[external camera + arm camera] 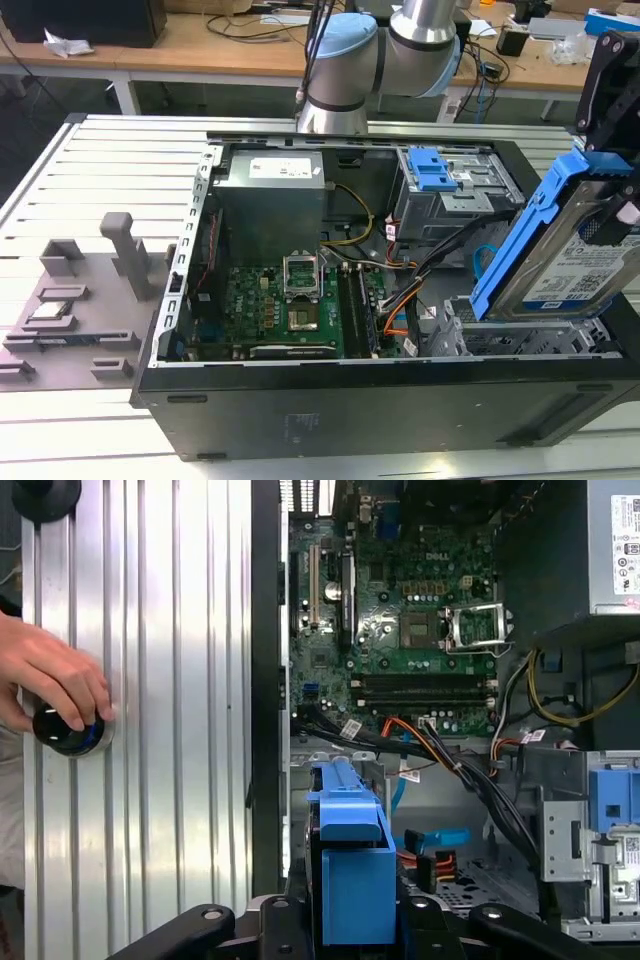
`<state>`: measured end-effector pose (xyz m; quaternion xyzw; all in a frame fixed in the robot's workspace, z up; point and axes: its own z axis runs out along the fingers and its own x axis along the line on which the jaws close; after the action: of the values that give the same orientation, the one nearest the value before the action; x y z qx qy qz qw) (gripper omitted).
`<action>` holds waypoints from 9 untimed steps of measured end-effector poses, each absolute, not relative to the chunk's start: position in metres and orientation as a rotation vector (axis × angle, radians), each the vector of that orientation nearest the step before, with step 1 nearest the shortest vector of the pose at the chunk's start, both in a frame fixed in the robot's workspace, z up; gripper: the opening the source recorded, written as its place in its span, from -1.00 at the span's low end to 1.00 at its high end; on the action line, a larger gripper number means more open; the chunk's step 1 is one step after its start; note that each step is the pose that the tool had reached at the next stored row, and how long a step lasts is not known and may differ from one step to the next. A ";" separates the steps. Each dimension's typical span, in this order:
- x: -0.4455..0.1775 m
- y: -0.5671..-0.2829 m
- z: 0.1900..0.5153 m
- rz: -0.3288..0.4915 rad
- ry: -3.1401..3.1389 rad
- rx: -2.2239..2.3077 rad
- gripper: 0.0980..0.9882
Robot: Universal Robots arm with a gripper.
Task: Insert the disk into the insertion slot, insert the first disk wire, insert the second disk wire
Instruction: 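Insert the disk into the insertion slot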
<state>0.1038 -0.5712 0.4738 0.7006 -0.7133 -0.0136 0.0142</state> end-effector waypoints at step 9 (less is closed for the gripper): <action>0.105 -0.563 0.462 -0.043 -2.221 2.182 -0.40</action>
<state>0.1047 -0.5630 0.4619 0.7006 -0.7133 -0.0139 0.0139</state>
